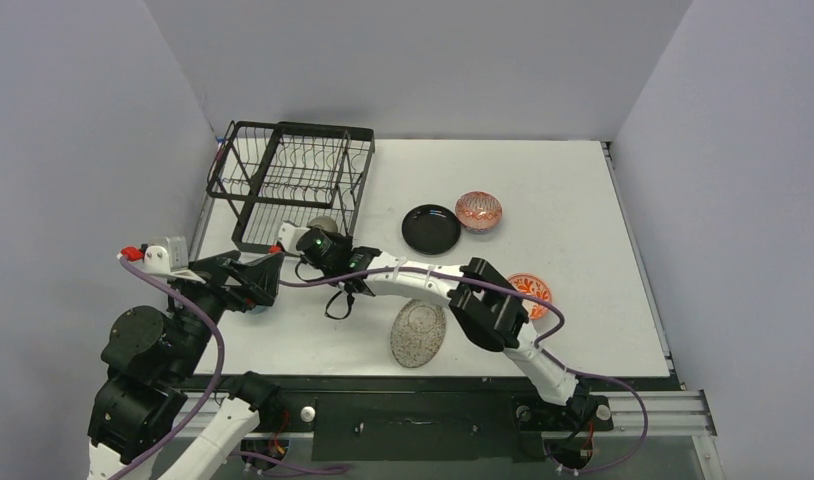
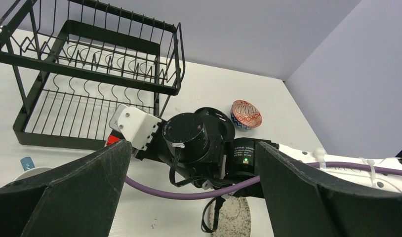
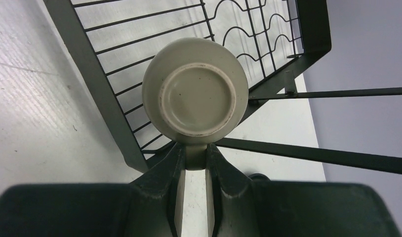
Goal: Load the mixed dishes into the dish rack
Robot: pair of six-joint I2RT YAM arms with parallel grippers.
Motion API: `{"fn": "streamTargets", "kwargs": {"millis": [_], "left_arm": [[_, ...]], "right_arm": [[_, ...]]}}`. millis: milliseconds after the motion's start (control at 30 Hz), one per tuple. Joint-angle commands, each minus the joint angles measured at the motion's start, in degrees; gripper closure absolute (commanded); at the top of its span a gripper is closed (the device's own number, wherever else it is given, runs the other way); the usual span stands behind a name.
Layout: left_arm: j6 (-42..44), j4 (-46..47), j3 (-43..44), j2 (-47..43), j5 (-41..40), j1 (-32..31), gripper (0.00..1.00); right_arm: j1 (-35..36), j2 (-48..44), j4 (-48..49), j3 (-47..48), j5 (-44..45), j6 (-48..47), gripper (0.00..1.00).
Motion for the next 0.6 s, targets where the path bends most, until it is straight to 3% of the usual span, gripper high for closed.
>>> {"fn": "streamTargets", "kwargs": {"millis": [0,333,567], "left_arm": [[0.2,1.4,-0.2,0.0,1.2,0.3,0.03],[0.2,1.7,-0.4,0.2,1.2,0.3,0.04],[0.2,2.1,-0.5,0.4,1.3,0.3,0.04]], "right_arm": [[-1.0,1.0,0.3,4.7,0.4,0.2,1.00],[-2.6,1.7,-0.2,5.0,-6.1,3.4,0.89],[-3.2,2.5,-0.5,5.6,-8.6,4.8,0.74]]}}
